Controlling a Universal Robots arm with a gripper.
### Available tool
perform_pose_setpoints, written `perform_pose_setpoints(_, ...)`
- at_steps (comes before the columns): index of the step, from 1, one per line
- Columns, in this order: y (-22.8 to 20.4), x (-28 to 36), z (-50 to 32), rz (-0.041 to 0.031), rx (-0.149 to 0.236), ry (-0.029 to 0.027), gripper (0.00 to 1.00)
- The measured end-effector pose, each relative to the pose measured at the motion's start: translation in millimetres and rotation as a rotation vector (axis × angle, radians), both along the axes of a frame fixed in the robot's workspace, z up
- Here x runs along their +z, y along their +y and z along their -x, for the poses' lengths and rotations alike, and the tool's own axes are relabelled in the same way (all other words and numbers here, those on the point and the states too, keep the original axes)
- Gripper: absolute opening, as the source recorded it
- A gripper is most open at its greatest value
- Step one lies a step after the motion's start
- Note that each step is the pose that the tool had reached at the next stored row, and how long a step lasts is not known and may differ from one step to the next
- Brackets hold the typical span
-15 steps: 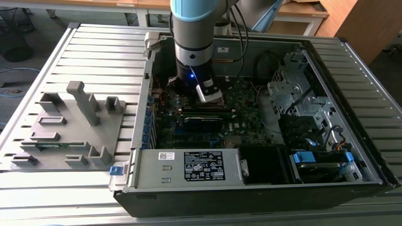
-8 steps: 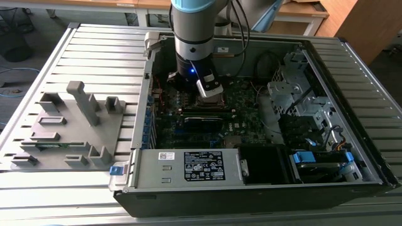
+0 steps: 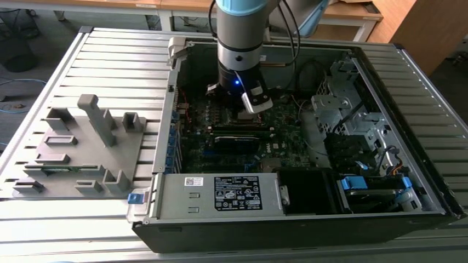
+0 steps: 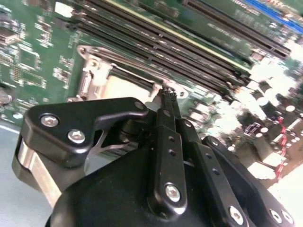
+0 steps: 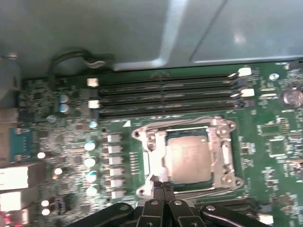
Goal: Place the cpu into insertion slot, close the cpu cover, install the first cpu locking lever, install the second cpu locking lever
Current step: 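Install the second cpu locking lever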
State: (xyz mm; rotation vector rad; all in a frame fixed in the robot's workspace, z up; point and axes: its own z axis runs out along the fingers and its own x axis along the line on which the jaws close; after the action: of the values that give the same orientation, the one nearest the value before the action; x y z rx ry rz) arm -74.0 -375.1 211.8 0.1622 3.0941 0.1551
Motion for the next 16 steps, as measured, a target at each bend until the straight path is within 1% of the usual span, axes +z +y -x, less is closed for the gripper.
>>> perform_pose_setpoints(2, 1.1, -0.1, -3.5, 0.0000, 0.000, -0.0001, 0.11)
perform_pose_setpoints(6, 10.4, -0.2, -4.6, 0.0008, 0.000, 0.0000, 0.11)
perform_pose_setpoints(7, 11.5, -0.3, -5.6, 0.0012, 0.000, -0.0001, 0.11)
perform_pose_setpoints(12, 15.1, -0.5, -17.0, 0.0037, 0.000, -0.0001, 0.11)
perform_pose_setpoints(14, 15.9, 0.5, -17.3, 0.0045, 0.000, 0.0007, 0.11)
perform_pose_setpoints(16, 16.0, 3.6, -17.4, 0.0044, 0.000, 0.0017, 0.11)
